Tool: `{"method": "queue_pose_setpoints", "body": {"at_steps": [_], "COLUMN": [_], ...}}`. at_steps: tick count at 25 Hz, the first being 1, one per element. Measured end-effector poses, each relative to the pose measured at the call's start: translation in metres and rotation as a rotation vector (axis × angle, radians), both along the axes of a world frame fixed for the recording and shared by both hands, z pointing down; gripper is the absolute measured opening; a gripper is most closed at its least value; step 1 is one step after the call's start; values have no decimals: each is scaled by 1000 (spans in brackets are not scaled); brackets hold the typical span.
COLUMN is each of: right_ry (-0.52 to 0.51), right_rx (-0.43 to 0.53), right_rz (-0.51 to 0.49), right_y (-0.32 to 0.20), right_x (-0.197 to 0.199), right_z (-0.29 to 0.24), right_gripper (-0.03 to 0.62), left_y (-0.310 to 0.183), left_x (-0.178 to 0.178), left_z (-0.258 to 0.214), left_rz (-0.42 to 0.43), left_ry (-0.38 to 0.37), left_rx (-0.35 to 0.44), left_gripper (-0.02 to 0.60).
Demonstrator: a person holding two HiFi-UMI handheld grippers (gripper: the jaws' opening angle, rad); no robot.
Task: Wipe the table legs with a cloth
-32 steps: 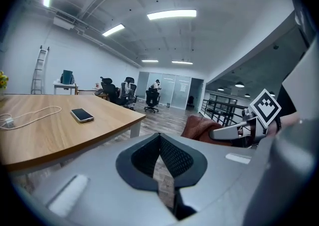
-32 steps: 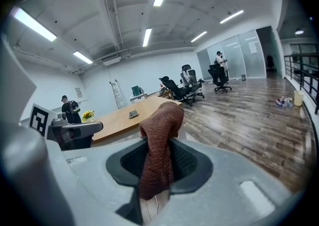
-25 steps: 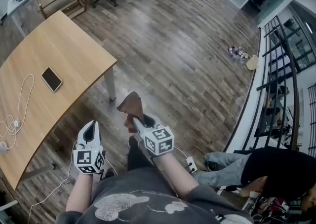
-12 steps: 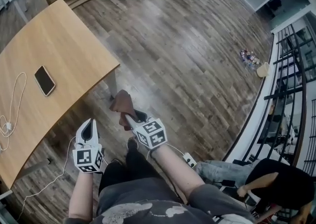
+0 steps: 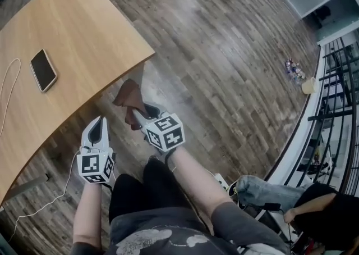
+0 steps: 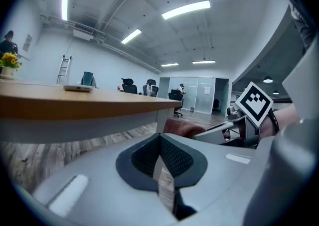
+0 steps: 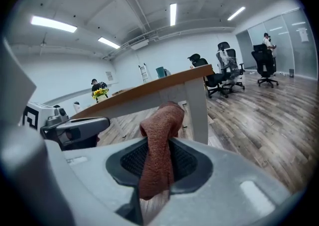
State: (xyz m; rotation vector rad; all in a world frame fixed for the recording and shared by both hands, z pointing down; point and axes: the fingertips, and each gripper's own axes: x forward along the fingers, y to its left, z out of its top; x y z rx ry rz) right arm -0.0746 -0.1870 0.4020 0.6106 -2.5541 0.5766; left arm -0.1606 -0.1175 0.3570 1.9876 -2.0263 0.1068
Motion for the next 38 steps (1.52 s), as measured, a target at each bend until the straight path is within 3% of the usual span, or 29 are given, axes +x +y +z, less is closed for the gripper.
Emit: {"method": "queue_pose_setpoints", "body": {"at_steps": [9,14,23,29,35,38], "right_ry": [-72,-77,-32,0,-2,27], "right_rx": [96,168,210,172,42,29], "right_rz": [24,26,-7,11,5,8], "right_y": [-57,-71,-71,-74,-77,-80], "right_x": [-34,-38,-38,-32,-29,-27], "right_z": [18,27,107,174,240,272], "right_gripper": [94,94,94,94,94,94], "left_y": [-23,-40,-46,-40,-47,-47], "left_x": [-32,-32,-46,-63,-76,-83], "left_z": [77,100,160,216,263,289], "left_rz": [-4,18,4,2,-4,-23], "left_ry": [11,11,27,51,50,90], "left_rx": [43,80,139,123,103,90], "left_gripper": [18,18,19,18,19,18]}}
